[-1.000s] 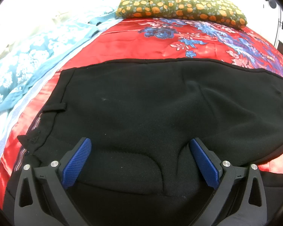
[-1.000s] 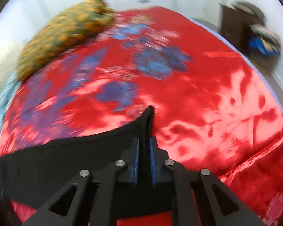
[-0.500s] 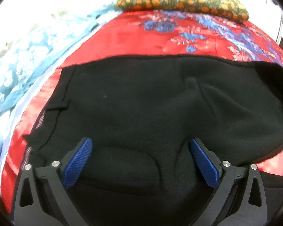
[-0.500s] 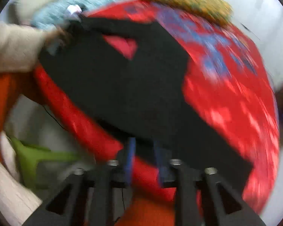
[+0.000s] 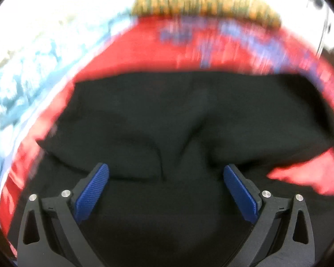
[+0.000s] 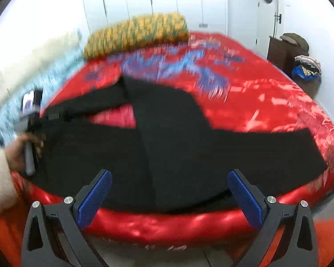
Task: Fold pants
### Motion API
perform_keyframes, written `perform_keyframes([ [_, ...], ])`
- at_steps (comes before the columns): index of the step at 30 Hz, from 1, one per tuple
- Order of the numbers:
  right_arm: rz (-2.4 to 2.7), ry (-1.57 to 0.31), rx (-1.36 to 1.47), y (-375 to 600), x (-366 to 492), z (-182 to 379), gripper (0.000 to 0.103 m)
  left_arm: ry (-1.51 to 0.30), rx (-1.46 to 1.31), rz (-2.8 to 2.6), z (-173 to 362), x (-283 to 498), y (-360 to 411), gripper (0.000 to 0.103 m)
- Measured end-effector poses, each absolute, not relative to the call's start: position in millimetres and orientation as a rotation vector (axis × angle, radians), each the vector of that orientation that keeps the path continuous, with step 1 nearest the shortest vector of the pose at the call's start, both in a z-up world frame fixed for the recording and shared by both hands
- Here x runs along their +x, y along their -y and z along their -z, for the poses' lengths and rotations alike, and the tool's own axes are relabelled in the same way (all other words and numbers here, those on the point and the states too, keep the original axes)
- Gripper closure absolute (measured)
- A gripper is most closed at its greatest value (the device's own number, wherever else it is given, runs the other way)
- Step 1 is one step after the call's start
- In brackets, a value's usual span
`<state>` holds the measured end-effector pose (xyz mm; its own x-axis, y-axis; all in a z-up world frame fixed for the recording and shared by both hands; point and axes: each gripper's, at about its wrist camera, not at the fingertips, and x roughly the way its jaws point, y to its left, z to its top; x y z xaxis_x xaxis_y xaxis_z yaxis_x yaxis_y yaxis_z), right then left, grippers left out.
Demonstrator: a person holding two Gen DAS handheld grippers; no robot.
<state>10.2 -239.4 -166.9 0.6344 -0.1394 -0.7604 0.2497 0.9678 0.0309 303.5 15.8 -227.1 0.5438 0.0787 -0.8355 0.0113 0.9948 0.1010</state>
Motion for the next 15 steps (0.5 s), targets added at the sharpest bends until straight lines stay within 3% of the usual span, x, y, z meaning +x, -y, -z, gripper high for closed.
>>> perform_keyframes([
  [4,0.185,-0.882,-0.018,203.8,14.6,169.2,0.0,-0.944,0.123,-0.045,227.0,298.4,-14.0,0.0],
  [15,0.121,-0.839,0.018,208.0,19.1,164.2,0.0,-0.947,0.127,-0.047,228.5,296.3,-13.2,0.0],
])
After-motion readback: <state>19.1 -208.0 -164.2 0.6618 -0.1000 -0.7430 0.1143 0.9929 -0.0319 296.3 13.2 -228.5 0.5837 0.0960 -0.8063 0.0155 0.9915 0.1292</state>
